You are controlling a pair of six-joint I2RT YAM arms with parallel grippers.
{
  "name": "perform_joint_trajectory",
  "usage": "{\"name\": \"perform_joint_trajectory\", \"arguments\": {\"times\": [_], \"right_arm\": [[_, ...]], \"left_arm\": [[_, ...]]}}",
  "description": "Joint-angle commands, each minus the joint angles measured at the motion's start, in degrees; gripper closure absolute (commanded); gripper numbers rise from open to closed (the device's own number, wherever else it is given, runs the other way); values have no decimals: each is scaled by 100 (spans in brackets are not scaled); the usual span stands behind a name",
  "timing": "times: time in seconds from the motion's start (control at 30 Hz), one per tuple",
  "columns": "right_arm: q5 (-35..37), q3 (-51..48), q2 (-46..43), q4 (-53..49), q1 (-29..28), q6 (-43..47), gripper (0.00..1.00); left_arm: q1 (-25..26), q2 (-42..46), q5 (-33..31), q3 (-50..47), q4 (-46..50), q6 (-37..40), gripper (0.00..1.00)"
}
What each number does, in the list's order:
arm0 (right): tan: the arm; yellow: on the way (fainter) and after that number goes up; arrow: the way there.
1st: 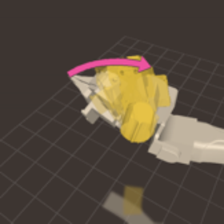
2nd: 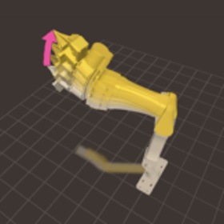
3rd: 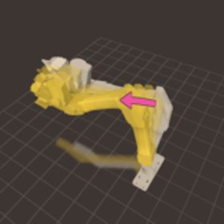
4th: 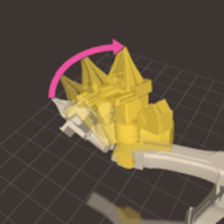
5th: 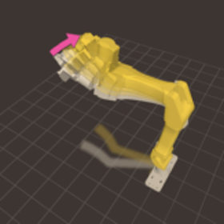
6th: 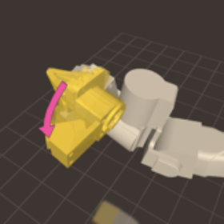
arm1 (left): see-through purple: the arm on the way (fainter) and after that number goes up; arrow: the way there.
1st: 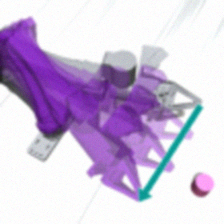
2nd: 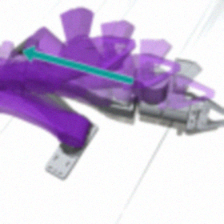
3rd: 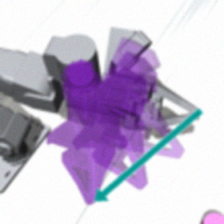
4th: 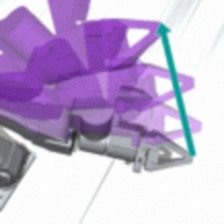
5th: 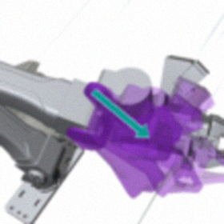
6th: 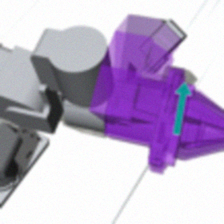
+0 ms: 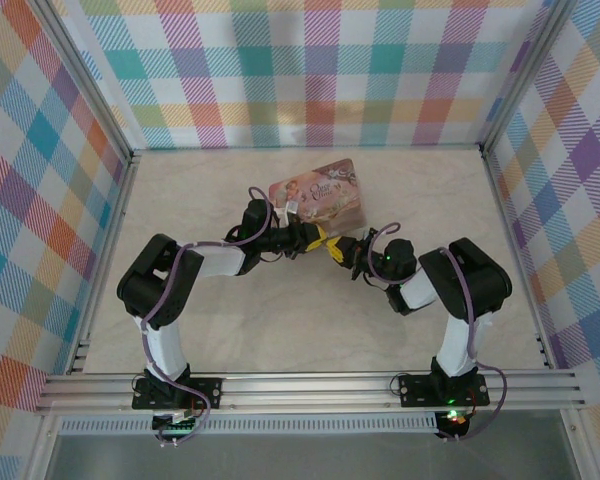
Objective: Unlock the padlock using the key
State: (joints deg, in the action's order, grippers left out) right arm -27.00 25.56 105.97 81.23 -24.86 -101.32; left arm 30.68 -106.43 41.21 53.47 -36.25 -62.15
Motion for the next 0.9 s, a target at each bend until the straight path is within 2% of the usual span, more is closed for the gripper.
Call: {"name": "perform_joint_trajectory", "arguments": {"times": [0.0,0.07,0.2,0.33,0.4,0.53,0.63,0.7,0.77,0.87], "right_arm": [[855,342,95,-317,-71,-100,100],[1035,398,55,-414,-72,-146,100],[864,712,175,-472,-89,-269,98],[646,543,172,-493,-17,-95,83],[463,303,99,-560,78,120,81],[88,-231,-351,-1011,324,678,70],[-229,-442,-990,-2000,472,1391,65],[-316,-482,-1566,-3051,516,2007,63],[-276,-324,-2308,-4666,526,2938,63],[159,105,-3313,-6947,494,4320,64]], "left_arm": [[606,93,1072,129,-431,-70,96],[700,104,1090,145,-450,-77,97],[722,130,1099,162,-359,-31,97],[588,233,812,172,205,255,97],[440,287,631,171,641,511,97],[214,312,350,241,1333,836,97],[176,260,242,365,1585,938,96],[175,212,234,446,1647,946,95],[179,202,224,490,1690,931,95],[184,253,170,540,1858,983,94]]}}
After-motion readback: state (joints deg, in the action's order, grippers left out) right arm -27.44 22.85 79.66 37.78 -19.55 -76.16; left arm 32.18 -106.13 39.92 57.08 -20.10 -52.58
